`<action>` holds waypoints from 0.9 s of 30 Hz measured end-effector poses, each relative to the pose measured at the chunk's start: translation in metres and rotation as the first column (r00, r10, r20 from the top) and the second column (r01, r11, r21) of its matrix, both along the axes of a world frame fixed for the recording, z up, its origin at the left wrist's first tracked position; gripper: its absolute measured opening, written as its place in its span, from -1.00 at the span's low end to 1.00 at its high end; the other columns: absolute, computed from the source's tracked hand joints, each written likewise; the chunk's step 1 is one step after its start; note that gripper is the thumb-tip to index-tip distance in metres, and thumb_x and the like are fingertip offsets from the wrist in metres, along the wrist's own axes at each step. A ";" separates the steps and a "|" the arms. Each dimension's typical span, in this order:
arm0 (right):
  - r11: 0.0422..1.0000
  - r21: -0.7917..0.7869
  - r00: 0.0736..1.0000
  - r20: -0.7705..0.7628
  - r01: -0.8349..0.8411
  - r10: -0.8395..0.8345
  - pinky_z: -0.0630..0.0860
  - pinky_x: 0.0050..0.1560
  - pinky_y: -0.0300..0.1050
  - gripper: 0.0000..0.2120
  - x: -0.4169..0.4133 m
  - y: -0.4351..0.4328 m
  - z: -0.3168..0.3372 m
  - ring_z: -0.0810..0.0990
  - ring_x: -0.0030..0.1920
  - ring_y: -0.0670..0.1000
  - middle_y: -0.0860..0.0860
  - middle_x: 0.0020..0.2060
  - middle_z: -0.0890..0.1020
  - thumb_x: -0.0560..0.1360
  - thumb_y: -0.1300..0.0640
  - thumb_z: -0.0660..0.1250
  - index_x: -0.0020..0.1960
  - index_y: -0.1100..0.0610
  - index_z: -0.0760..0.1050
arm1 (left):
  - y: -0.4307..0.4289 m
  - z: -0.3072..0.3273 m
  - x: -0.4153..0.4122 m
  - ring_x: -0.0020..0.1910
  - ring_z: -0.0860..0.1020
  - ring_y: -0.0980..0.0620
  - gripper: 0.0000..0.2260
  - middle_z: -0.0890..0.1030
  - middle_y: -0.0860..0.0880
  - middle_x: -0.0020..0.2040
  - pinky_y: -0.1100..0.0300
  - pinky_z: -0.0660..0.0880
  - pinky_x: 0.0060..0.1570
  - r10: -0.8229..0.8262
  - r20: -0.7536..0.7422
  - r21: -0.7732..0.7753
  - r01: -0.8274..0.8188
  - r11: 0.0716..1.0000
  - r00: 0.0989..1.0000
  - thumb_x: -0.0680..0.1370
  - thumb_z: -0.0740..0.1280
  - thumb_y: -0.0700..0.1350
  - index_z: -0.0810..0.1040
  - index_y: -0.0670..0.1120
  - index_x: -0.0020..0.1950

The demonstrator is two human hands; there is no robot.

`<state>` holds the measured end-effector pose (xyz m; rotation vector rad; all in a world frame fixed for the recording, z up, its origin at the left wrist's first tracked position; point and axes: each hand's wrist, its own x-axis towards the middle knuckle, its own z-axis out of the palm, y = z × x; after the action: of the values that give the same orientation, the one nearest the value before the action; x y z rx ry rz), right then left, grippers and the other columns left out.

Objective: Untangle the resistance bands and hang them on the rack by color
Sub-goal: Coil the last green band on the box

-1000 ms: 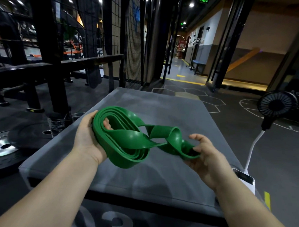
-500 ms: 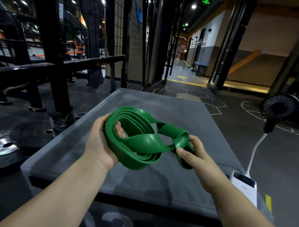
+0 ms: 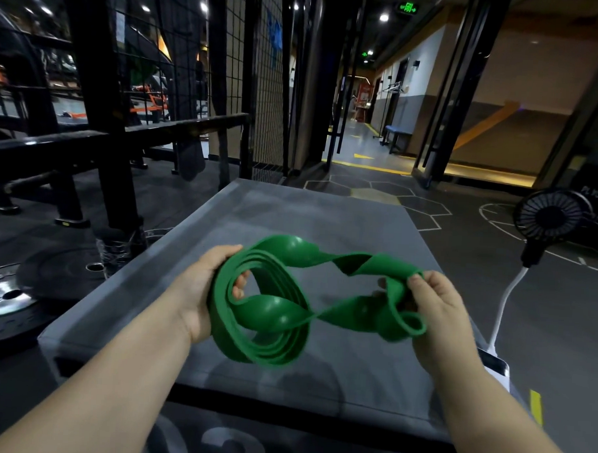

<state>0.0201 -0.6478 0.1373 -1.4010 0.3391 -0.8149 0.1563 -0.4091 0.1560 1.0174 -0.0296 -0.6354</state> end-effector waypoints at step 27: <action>0.306 -0.881 0.856 0.184 0.362 -0.483 0.31 -0.21 -0.23 -0.71 -0.003 -0.015 -0.006 0.47 -0.18 0.05 0.12 -0.17 0.51 0.11 0.43 0.59 -0.26 0.25 0.57 | 0.008 0.006 0.007 -0.49 0.52 0.12 -0.72 0.55 -0.02 -0.35 0.28 0.52 -0.48 0.066 -0.213 -0.314 -0.133 0.940 0.975 0.32 0.45 -0.01 0.55 -0.15 -0.09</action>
<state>0.0176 -0.6628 0.1315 -2.4661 0.3890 -1.5059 0.1636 -0.4011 0.1619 0.6267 0.0911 -0.6132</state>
